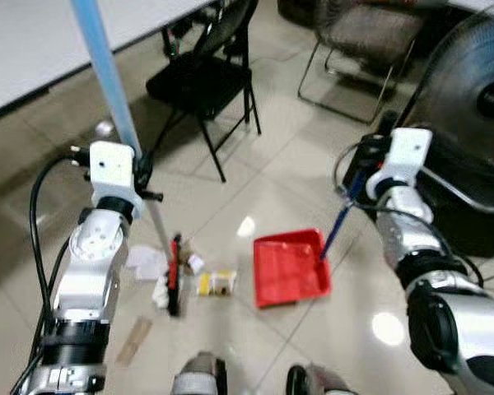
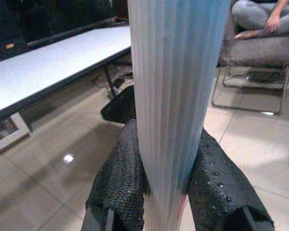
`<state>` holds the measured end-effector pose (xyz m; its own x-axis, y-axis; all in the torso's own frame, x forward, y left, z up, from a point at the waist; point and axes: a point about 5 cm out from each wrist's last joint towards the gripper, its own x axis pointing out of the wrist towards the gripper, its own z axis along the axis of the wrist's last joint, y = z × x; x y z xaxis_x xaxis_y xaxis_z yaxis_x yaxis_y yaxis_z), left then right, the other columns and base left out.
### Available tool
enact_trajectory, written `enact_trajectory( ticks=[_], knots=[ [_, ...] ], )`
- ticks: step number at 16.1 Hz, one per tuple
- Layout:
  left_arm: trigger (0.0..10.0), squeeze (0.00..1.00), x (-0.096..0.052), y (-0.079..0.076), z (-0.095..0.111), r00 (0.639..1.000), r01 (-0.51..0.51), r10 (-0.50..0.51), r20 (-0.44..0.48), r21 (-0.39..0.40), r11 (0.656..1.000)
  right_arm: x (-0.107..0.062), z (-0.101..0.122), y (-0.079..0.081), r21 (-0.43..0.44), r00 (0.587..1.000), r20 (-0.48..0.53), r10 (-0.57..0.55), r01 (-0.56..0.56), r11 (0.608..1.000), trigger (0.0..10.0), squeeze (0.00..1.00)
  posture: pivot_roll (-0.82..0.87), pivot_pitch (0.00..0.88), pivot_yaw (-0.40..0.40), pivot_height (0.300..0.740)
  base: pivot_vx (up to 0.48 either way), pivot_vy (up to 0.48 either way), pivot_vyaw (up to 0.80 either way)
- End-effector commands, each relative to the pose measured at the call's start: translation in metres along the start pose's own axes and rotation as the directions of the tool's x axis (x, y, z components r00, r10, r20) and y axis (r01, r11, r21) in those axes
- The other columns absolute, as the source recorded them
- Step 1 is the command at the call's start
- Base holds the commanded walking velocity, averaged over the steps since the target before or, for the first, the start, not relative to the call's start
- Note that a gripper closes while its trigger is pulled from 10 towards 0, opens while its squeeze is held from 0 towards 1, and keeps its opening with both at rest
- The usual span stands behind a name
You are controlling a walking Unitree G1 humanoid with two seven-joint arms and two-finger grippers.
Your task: Sweep floor
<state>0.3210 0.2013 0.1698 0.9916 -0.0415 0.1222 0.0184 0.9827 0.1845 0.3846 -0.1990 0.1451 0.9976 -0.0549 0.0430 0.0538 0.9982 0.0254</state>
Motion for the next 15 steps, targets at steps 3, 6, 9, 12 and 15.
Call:
enact_trajectory(
  ticks=[3, 6, 9, 12, 15],
  knots=[
    [10.0, 0.0, -0.001, 0.003, 0.009, 0.999, -0.004, 0.003, 0.046, 0.024, 1.0, 0.003, 0.011, -0.005, 0.023, 0.999, 0.05, -0.016, 0.014, 1.0, 10.0, 0.0, 0.06, 0.156, 0.055, 0.74, 0.0, 0.0, 0.0],
    [10.0, 0.0, -0.003, 0.005, 0.006, 0.999, 0.004, -0.005, 0.034, 0.035, 0.999, 0.002, 0.01, -0.005, 0.015, 0.999, 0.048, -0.01, 0.01, 1.0, 10.0, 0.0, 0.06, 0.16, 0.057, 0.74, 0.0, 0.0, 0.0],
    [10.0, 0.0, -0.003, 0.013, 0.005, 1.0, 0.004, -0.006, 0.023, 0.059, 0.998, 0.002, 0.01, -0.007, 0.008, 0.999, 0.046, -0.006, 0.005, 1.0, 10.0, 0.0, 0.06, 0.167, 0.061, 0.74, 0.0, 0.0, 0.0],
    [10.0, 0.0, -0.004, 0.014, 0.004, 1.0, 0.008, -0.009, 0.02, 0.068, 0.998, 0.0, 0.007, -0.008, 0.001, 0.999, 0.04, -0.006, 0.006, 1.0, 10.0, 0.0, 0.06, 0.175, 0.066, 0.74, 0.0, 0.0, 0.0],
    [10.0, 0.0, -0.008, 0.015, 0.002, 1.0, 0.013, -0.014, 0.008, 0.071, 0.997, -0.002, 0.003, -0.006, 0.0, 0.999, 0.036, -0.003, 0.003, 1.0, 10.0, 0.0, 0.06, 0.186, 0.076, 0.74, 0.0, 0.0, 0.0]
  ],
)
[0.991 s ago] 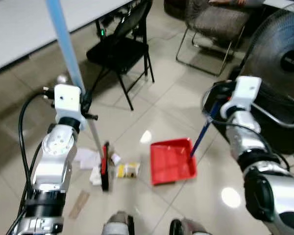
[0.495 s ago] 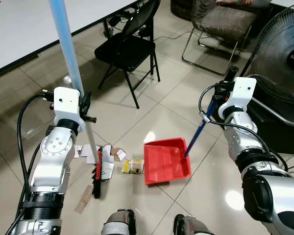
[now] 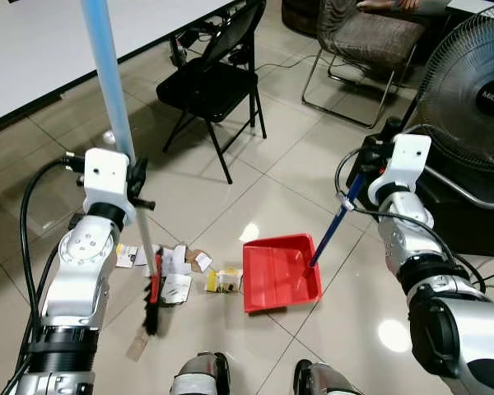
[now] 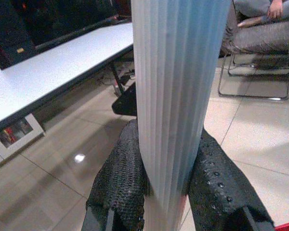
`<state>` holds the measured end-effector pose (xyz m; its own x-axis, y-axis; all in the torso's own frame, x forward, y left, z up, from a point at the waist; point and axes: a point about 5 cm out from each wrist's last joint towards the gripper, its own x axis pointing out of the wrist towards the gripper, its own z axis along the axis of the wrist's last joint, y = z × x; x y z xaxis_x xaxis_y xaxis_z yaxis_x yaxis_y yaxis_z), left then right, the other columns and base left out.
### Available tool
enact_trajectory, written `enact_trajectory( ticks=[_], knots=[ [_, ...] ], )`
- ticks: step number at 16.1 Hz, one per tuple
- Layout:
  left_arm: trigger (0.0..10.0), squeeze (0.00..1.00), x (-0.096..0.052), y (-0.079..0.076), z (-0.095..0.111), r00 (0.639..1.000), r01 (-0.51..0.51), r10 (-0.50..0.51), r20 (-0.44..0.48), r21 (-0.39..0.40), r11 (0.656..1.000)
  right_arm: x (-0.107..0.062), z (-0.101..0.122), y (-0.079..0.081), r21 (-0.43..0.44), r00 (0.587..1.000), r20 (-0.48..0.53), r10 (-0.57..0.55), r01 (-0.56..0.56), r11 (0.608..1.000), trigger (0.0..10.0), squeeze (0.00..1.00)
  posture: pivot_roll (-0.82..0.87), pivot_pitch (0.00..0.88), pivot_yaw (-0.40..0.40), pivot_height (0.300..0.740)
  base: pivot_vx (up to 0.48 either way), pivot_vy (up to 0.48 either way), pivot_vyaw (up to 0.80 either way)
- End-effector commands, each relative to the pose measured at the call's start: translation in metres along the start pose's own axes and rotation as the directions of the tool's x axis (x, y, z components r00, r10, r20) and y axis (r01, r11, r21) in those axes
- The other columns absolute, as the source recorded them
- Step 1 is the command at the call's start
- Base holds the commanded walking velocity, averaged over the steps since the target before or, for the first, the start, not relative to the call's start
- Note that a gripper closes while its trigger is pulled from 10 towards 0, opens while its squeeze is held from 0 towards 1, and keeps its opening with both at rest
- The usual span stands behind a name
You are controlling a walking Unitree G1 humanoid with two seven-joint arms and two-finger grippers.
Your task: Sweep floor
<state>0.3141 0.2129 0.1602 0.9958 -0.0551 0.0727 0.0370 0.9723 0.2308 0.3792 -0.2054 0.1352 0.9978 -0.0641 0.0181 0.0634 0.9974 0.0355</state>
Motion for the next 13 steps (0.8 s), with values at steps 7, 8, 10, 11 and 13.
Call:
enact_trajectory(
  ticks=[7, 8, 10, 11, 13],
  knots=[
    [10.0, 0.0, -0.014, 0.02, 0.016, 0.999, 0.017, -0.021, 0.038, 0.102, 0.995, -0.002, 0.013, -0.012, -0.035, 0.995, 0.094, -0.016, 0.019, 0.999, 10.0, 0.0, 0.07, 0.261, 0.145, 0.74, 0.0, 0.0, 0.0],
    [10.0, 0.0, -0.013, 0.024, 0.022, 0.998, 0.013, -0.019, 0.054, 0.112, 0.994, -0.001, 0.02, -0.017, -0.042, 0.992, 0.119, -0.027, 0.032, 0.999, 10.0, 0.0, 0.06, 0.269, 0.151, 0.74, 0.0, 0.0, 0.0],
    [10.0, 0.0, -0.009, 0.029, 0.032, 0.997, 0.005, -0.015, 0.08, 0.122, 0.992, 0.0, 0.031, -0.023, -0.056, 0.986, 0.16, -0.039, 0.048, 0.997, 10.0, 0.0, 0.05, 0.27, 0.153, 0.74, 0.0, 0.0, 0.0],
    [10.0, 0.0, -0.006, 0.032, 0.041, 0.994, -0.002, -0.012, 0.108, 0.125, 0.992, 0.001, 0.041, -0.028, -0.069, 0.981, 0.19, -0.044, 0.058, 0.996, 10.0, 0.0, 0.05, 0.268, 0.153, 0.74, 0.0, 0.0, 0.0],
    [10.0, 0.0, -0.002, 0.037, 0.053, 0.99, -0.014, -0.004, 0.138, 0.128, 0.992, 0.002, 0.058, -0.035, -0.092, 0.969, 0.242, -0.041, 0.065, 0.994, 10.0, 0.0, 0.03, 0.262, 0.151, 0.74, 0.0, 0.0, 0.0]
  ],
)
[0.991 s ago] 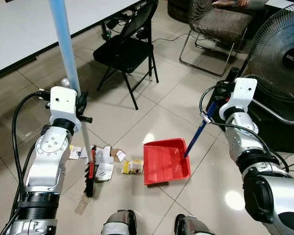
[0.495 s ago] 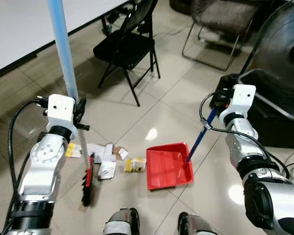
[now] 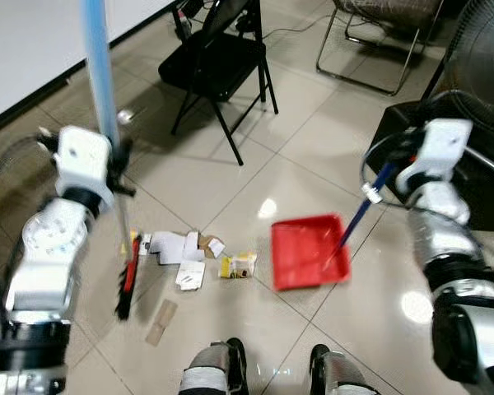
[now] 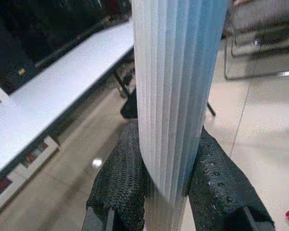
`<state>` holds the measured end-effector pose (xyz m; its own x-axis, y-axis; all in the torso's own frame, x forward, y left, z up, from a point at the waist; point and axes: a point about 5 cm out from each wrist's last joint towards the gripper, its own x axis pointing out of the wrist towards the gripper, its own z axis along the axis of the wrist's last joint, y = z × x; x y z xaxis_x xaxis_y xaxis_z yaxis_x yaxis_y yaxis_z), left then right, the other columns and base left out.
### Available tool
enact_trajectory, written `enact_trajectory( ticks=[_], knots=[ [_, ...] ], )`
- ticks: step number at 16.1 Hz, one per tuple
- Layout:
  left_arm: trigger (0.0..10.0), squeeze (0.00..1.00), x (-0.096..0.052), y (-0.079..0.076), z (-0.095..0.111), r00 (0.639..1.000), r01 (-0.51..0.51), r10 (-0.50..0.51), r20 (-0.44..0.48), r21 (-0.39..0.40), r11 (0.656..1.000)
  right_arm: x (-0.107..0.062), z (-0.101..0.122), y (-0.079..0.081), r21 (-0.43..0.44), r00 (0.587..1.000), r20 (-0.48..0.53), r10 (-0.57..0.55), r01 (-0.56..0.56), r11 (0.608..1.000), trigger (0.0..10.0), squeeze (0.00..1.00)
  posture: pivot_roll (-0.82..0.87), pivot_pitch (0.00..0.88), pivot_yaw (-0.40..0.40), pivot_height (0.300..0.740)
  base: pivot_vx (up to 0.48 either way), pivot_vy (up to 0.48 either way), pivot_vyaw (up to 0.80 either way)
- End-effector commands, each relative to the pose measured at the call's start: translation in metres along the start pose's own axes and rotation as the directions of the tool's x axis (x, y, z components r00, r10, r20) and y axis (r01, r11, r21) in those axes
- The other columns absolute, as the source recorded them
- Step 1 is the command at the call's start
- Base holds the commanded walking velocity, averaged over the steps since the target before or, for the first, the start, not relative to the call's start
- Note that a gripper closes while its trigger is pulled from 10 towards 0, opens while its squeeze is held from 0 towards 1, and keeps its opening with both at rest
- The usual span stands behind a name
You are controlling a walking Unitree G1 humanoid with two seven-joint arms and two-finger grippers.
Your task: Sweep floor
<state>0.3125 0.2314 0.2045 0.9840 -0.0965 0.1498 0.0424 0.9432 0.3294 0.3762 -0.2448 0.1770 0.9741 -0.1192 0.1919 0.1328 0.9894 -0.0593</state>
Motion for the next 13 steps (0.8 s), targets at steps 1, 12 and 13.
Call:
enact_trajectory(
  ticks=[1, 12, 13],
  knots=[
    [10.0, 0.0, -0.001, 0.01, 0.012, 0.998, -0.026, 0.025, 0.05, 0.03, 0.999, 0.005, 0.016, 0.0, -0.006, 0.997, 0.072, 0.006, -0.005, 1.0, 10.0, 0.0, 0.03, 0.26, 0.15, 0.74, 0.0, 0.0, 0.0],
    [10.0, 0.0, 0.015, -0.016, -0.016, 0.999, 0.034, -0.034, 0.006, -0.049, 0.998, 0.011, 0.008, 0.01, -0.233, 0.991, -0.035, 0.129, -0.133, 0.963, 10.0, 0.0, 0.05, 0.346, 0.104, 0.74, 0.0, 0.0, 0.0],
    [10.0, 0.0, 0.016, -0.015, -0.014, 0.999, 0.038, -0.038, 0.011, -0.02, 0.999, 0.011, 0.007, 0.013, -0.246, 0.99, -0.039, 0.136, -0.141, 0.959, 10.0, 0.0, 0.05, 0.357, 0.102, 0.74, 0.0, 0.0, 0.0]
  ],
)
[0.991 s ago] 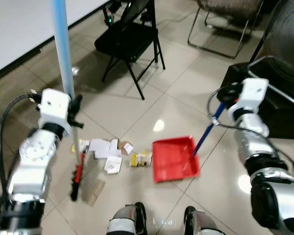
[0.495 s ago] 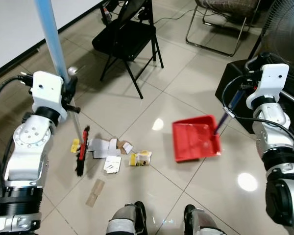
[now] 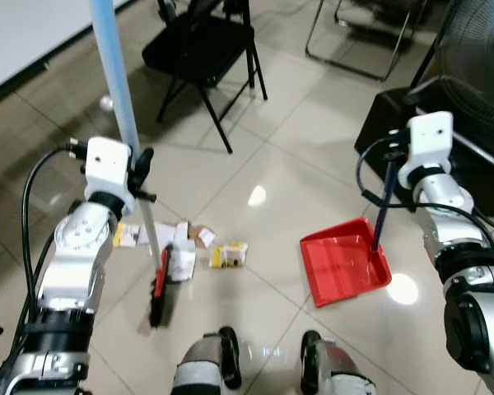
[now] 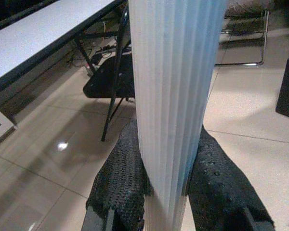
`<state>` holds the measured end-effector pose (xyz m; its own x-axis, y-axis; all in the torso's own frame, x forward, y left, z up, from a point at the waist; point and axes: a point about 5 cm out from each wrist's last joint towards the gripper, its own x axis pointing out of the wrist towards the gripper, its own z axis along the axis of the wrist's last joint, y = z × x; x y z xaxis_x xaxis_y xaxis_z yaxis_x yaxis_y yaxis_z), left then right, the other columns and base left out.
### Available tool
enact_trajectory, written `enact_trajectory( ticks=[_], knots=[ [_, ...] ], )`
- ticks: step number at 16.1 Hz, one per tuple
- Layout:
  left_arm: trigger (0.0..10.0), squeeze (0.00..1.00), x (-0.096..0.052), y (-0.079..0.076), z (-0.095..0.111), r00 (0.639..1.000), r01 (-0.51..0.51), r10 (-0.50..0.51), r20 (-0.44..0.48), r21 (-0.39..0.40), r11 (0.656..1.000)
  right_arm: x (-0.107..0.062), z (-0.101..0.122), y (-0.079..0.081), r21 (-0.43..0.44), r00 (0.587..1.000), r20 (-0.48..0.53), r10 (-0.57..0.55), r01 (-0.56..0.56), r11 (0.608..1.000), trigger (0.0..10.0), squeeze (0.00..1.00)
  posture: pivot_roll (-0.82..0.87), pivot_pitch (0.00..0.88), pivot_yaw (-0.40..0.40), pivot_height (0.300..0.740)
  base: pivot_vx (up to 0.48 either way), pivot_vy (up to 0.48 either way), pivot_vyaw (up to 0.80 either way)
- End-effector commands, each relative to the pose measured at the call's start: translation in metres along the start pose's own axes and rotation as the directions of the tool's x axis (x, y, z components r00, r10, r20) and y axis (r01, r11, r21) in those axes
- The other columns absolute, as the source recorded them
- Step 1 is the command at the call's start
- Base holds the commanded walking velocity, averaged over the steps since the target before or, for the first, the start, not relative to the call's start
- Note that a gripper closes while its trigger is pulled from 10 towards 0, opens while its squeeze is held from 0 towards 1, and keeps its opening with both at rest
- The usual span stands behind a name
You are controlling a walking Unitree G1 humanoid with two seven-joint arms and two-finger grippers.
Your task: Sweep floor
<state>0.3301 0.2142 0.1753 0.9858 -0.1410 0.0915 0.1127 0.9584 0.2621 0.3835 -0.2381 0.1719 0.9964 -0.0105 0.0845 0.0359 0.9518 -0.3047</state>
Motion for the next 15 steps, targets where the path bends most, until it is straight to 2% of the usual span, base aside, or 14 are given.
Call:
enact_trajectory(
  ticks=[1, 6, 7, 9, 11, 15],
  knots=[
    [10.0, 0.0, 0.001, 0.011, 0.015, 0.998, -0.023, 0.018, 0.061, 0.079, 0.997, 0.006, 0.015, 0.002, -0.024, 0.998, 0.065, 0.009, -0.008, 1.0, 10.0, 0.0, 0.06, 0.366, 0.099, 0.74, 0.0, 0.0, 0.0],
    [10.0, 0.0, 0.004, 0.042, 0.043, 0.991, -0.078, 0.057, 0.12, 0.178, 0.981, 0.008, 0.021, 0.001, -0.032, 0.997, 0.082, -0.001, 0.003, 0.999, 10.0, 0.0, 0.07, 0.388, 0.102, 0.74, 0.0, 0.0, 0.0],
    [10.0, 0.0, 0.005, 0.044, 0.045, 0.991, -0.081, 0.059, 0.124, 0.188, 0.979, 0.009, 0.021, 0.001, -0.026, 0.997, 0.083, -0.009, 0.011, 1.0, 10.0, 0.0, 0.07, 0.39, 0.104, 0.74, 0.0, 0.0, 0.0],
    [10.0, 0.0, 0.006, 0.042, 0.045, 0.992, -0.069, 0.044, 0.119, 0.213, 0.975, 0.01, 0.022, 0.004, -0.013, 0.996, 0.088, -0.018, 0.019, 1.0, 10.0, 0.0, 0.07, 0.402, 0.107, 0.74, 0.0, 0.0, 0.0],
    [10.0, 0.0, 0.005, 0.033, 0.044, 0.992, -0.058, 0.034, 0.118, 0.204, 0.977, 0.011, 0.023, 0.007, 0.004, 0.995, 0.09, -0.032, 0.032, 0.999, 10.0, 0.0, 0.07, 0.415, 0.106, 0.74, 0.0, 0.0, 0.0],
    [10.0, 0.0, 0.004, 0.028, 0.045, 0.992, -0.055, 0.03, 0.123, 0.205, 0.977, 0.013, 0.027, 0.01, 0.02, 0.994, 0.094, -0.049, 0.047, 0.999, 10.0, 0.0, 0.08, 0.419, 0.106, 0.74, 0.0, 0.0, 0.0]
  ],
)
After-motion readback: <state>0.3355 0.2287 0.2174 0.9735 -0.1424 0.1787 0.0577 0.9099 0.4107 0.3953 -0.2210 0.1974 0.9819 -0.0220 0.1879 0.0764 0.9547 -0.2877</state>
